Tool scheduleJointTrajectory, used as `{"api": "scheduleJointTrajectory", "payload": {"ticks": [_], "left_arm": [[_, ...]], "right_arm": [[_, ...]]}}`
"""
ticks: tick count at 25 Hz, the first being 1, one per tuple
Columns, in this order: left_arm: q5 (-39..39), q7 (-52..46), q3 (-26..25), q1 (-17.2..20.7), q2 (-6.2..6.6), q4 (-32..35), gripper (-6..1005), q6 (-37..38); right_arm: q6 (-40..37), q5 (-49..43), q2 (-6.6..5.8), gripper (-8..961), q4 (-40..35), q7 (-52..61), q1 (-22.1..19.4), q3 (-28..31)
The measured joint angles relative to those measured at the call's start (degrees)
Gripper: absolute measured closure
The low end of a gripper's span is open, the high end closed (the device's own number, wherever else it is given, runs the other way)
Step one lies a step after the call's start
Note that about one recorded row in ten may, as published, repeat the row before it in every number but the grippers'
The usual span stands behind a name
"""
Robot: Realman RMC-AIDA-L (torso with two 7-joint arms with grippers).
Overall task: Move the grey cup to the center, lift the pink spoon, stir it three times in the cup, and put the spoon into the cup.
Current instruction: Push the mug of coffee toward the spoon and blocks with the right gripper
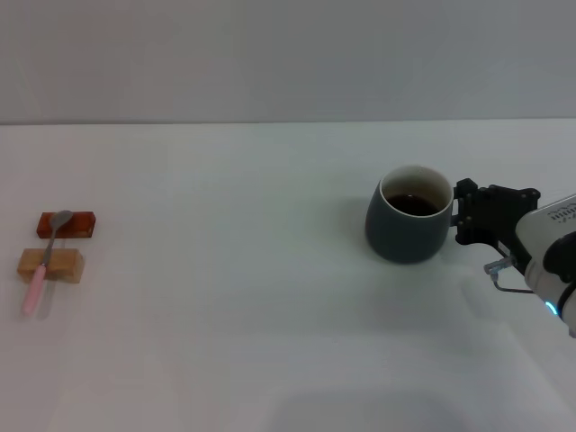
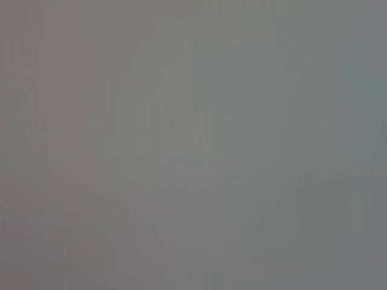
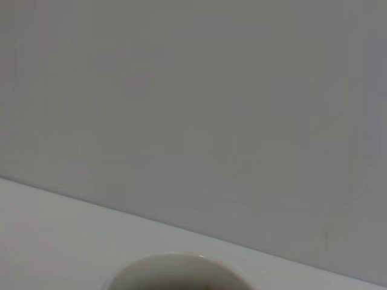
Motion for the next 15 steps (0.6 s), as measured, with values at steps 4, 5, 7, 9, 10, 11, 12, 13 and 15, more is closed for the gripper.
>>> {"api": "scheduleJointTrajectory", "payload": {"ticks": [4, 5, 7, 9, 10, 11, 12, 13, 15], "left_arm": [[0.0, 0.0, 0.0, 0.0, -0.05, -0.1, 193, 0.0], [0.0, 0.0, 0.0, 0.0, -0.05, -0.1, 193, 0.0], [0.0, 0.0, 0.0, 0.1, -0.06, -0.1, 194, 0.0], [0.0, 0.0, 0.0, 0.1, -0.06, -0.1, 195, 0.1], [0.0, -0.1, 0.0, 0.1, -0.06, -0.1, 195, 0.1], [0.0, -0.1, 0.0, 0.1, -0.06, -0.1, 196, 0.1], [0.0, -0.1, 0.0, 0.1, -0.06, -0.2, 196, 0.1], [0.0, -0.1, 0.0, 0.2, -0.06, -0.3, 196, 0.1], [0.0, -0.1, 0.0, 0.2, -0.06, -0.3, 197, 0.1]], "right_arm": [[0.6, 0.1, 0.03, 955, 0.6, 0.0, 0.3, -0.8], [0.7, 0.1, 0.03, 955, 0.8, 0.0, 0.3, -1.0], [1.0, 0.1, 0.02, 955, 1.0, 0.0, 0.4, -1.4], [1.3, 0.1, 0.01, 955, 1.0, 0.0, 0.6, -1.6], [1.4, 0.1, 0.01, 955, 1.1, 0.0, 0.6, -1.7], [1.4, 0.1, 0.01, 955, 1.1, 0.0, 0.6, -1.7], [1.6, 0.1, 0.03, 956, 1.3, 0.0, 0.7, -2.2], [1.6, 0.1, 0.03, 956, 1.3, 0.0, 0.7, -2.2], [1.7, 0.2, 0.07, 956, 1.4, 0.2, 0.8, -2.9]]}}
